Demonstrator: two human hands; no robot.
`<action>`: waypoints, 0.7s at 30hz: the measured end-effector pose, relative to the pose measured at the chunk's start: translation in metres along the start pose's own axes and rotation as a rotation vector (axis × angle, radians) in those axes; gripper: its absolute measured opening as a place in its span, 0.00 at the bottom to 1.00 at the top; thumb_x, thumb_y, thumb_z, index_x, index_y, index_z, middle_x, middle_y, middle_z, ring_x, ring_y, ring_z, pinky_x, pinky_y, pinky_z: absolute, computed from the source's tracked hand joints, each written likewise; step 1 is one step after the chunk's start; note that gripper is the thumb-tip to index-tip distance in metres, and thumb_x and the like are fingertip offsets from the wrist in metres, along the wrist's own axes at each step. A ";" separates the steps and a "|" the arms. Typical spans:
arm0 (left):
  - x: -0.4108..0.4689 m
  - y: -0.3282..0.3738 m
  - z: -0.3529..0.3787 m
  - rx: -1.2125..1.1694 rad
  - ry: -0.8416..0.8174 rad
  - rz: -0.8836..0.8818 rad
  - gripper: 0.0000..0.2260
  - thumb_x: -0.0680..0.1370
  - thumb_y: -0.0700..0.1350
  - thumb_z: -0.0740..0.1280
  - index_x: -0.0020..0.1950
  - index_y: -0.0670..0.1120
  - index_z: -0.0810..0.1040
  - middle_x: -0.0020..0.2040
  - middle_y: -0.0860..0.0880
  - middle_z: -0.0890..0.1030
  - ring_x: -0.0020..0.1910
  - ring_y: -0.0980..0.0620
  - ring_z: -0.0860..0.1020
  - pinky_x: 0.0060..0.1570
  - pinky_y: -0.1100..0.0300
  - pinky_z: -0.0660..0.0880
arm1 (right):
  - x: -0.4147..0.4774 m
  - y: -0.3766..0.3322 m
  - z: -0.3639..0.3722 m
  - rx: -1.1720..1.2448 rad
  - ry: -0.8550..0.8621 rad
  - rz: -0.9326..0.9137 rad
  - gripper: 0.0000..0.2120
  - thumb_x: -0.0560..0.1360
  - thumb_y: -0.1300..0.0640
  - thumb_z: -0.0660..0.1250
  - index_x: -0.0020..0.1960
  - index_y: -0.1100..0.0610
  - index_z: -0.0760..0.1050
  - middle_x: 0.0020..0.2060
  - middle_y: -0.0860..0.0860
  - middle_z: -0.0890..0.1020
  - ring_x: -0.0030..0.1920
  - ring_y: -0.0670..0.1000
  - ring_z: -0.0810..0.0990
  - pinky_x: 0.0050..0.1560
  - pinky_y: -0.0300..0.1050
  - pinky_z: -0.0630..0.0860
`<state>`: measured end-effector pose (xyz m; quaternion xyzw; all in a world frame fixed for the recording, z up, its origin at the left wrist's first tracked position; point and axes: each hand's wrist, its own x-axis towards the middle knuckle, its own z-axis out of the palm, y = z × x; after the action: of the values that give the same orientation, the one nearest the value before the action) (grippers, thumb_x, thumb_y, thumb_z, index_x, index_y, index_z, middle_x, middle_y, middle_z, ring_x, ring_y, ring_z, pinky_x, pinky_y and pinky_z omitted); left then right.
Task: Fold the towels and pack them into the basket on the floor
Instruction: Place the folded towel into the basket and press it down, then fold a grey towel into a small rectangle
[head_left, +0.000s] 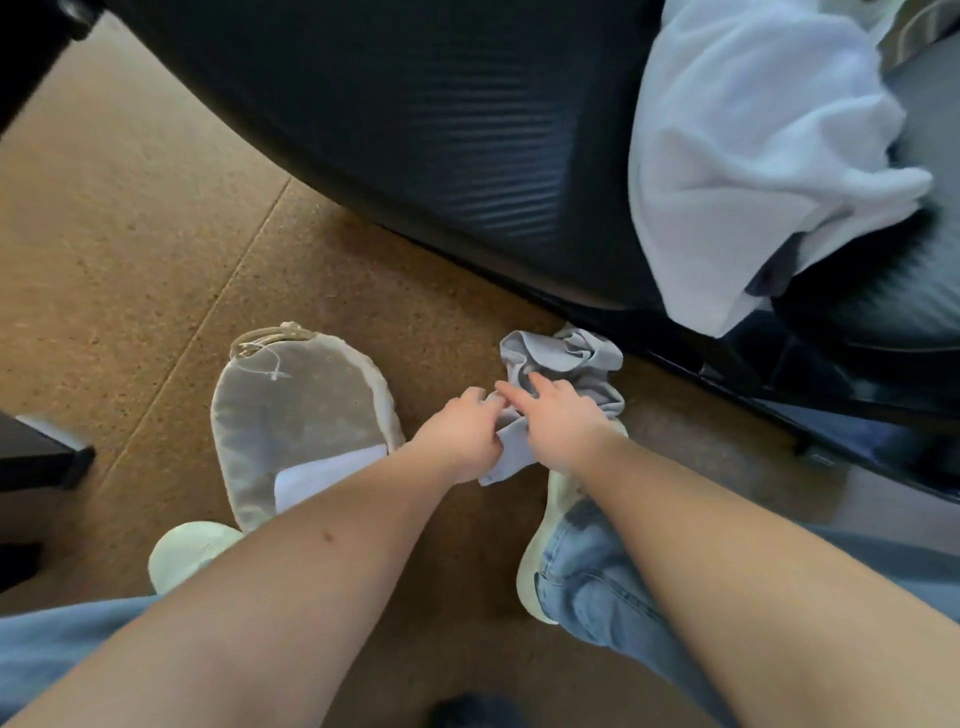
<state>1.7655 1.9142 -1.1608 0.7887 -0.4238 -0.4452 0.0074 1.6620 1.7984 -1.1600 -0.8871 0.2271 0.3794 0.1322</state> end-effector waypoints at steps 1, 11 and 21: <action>0.007 0.001 0.000 -0.033 -0.002 -0.031 0.24 0.82 0.47 0.65 0.78 0.55 0.65 0.72 0.47 0.70 0.61 0.48 0.77 0.55 0.54 0.81 | 0.006 0.002 0.001 0.005 -0.024 -0.010 0.45 0.80 0.58 0.68 0.82 0.37 0.41 0.82 0.53 0.54 0.78 0.61 0.60 0.72 0.64 0.69; 0.008 -0.014 -0.016 -0.202 0.071 -0.153 0.25 0.82 0.45 0.66 0.79 0.57 0.65 0.77 0.50 0.68 0.67 0.49 0.76 0.55 0.62 0.78 | 0.014 0.011 -0.003 -0.031 -0.045 -0.018 0.38 0.76 0.56 0.71 0.80 0.49 0.55 0.73 0.53 0.71 0.71 0.58 0.69 0.68 0.61 0.72; -0.065 0.016 -0.088 -0.217 0.187 0.067 0.40 0.77 0.34 0.71 0.80 0.63 0.60 0.79 0.53 0.63 0.67 0.53 0.74 0.51 0.63 0.81 | -0.073 -0.010 -0.067 0.438 0.322 -0.042 0.12 0.82 0.58 0.65 0.63 0.47 0.77 0.58 0.45 0.81 0.57 0.46 0.81 0.53 0.32 0.76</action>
<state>1.8018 1.9159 -1.0564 0.8067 -0.3970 -0.4124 0.1469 1.6631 1.8019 -1.0605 -0.8908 0.3034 0.1723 0.2912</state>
